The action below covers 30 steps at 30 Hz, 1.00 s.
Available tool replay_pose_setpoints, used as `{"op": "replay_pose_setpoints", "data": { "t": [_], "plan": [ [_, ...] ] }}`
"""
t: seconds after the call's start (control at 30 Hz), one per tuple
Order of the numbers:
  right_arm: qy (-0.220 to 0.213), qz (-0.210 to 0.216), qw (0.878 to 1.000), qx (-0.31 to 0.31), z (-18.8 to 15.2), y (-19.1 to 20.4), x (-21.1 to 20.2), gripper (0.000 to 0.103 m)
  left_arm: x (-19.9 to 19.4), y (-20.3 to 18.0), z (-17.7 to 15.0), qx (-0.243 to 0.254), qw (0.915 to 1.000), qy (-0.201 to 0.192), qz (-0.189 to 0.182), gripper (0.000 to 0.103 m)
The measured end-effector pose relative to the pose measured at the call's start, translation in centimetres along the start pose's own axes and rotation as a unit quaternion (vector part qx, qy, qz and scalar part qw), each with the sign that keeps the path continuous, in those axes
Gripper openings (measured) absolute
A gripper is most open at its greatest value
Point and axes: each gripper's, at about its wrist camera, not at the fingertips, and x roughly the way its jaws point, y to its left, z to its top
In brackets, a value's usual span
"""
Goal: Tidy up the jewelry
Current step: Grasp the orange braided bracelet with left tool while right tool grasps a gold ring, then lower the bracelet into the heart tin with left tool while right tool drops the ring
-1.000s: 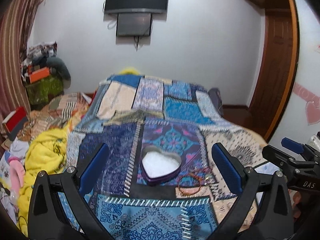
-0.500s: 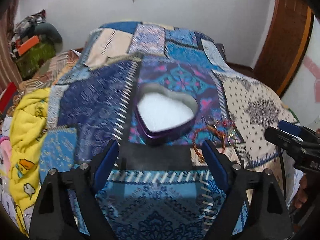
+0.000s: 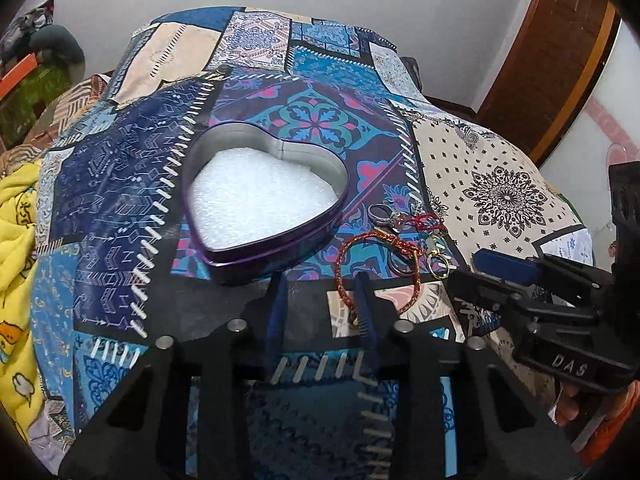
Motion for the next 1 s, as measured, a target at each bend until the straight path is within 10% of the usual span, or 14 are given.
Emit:
{"op": "replay_pose_setpoints", "data": {
  "t": [0.5,1.0],
  "plan": [
    [-0.011,-0.024,0.999,-0.027,0.0,0.8,1.4,0.016,1.6,-0.1,0.2,0.003,0.9999,0.008,-0.011,0.002],
    [-0.015,-0.025,1.000,0.003,-0.1,0.6,-1.3,0.004,-2.8,0.4,-0.3,-0.012,0.9993,-0.036,-0.005,0.001]
  ]
}}
